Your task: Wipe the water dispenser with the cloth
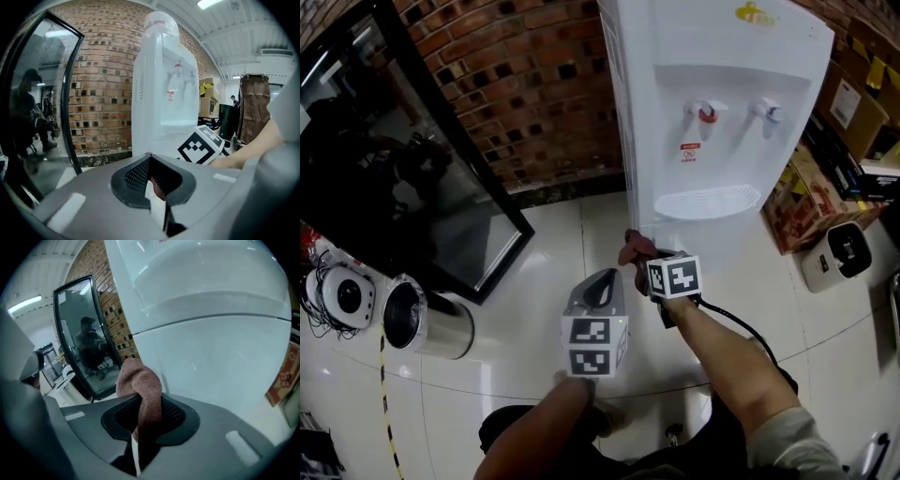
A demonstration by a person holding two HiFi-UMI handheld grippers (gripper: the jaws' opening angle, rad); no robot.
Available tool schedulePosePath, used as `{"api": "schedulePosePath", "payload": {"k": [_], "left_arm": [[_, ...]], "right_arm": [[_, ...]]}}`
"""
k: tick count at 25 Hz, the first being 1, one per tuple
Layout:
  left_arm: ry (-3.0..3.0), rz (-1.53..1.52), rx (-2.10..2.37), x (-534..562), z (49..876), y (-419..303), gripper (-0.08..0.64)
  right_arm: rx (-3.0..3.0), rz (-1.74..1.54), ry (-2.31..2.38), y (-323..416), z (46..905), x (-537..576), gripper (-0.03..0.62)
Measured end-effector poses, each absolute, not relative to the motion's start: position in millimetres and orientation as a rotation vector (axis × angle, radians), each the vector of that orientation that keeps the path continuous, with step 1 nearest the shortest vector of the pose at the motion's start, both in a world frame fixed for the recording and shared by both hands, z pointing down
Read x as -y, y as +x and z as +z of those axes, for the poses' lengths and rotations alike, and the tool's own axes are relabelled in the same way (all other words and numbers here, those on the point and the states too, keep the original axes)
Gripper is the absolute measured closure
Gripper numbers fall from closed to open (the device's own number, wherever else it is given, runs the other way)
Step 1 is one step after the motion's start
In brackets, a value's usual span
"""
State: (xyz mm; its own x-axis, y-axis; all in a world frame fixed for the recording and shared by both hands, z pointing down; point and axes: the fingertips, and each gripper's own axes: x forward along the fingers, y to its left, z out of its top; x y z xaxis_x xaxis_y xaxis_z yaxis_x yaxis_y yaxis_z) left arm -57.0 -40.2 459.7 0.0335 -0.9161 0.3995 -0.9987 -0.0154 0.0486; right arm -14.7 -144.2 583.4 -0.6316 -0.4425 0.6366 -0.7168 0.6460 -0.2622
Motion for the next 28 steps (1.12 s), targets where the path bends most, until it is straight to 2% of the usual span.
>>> {"api": "schedulePosePath", "payload": {"k": [7, 17, 28], "left_arm": [[1.988, 0.372, 1.95, 46, 466, -69, 0.56], [2.029, 0.37, 1.937, 66, 453, -39, 0.56], [2.066, 0.402, 1.897, 98, 460, 13, 0.56]], "right_arm": [[2.318, 0.706, 0.963, -14, 592, 155, 0.489], [2.278, 0.678, 0.971, 18, 596, 164, 0.489], [2.2, 0.679, 1.187, 132, 590, 214, 0.489]]}}
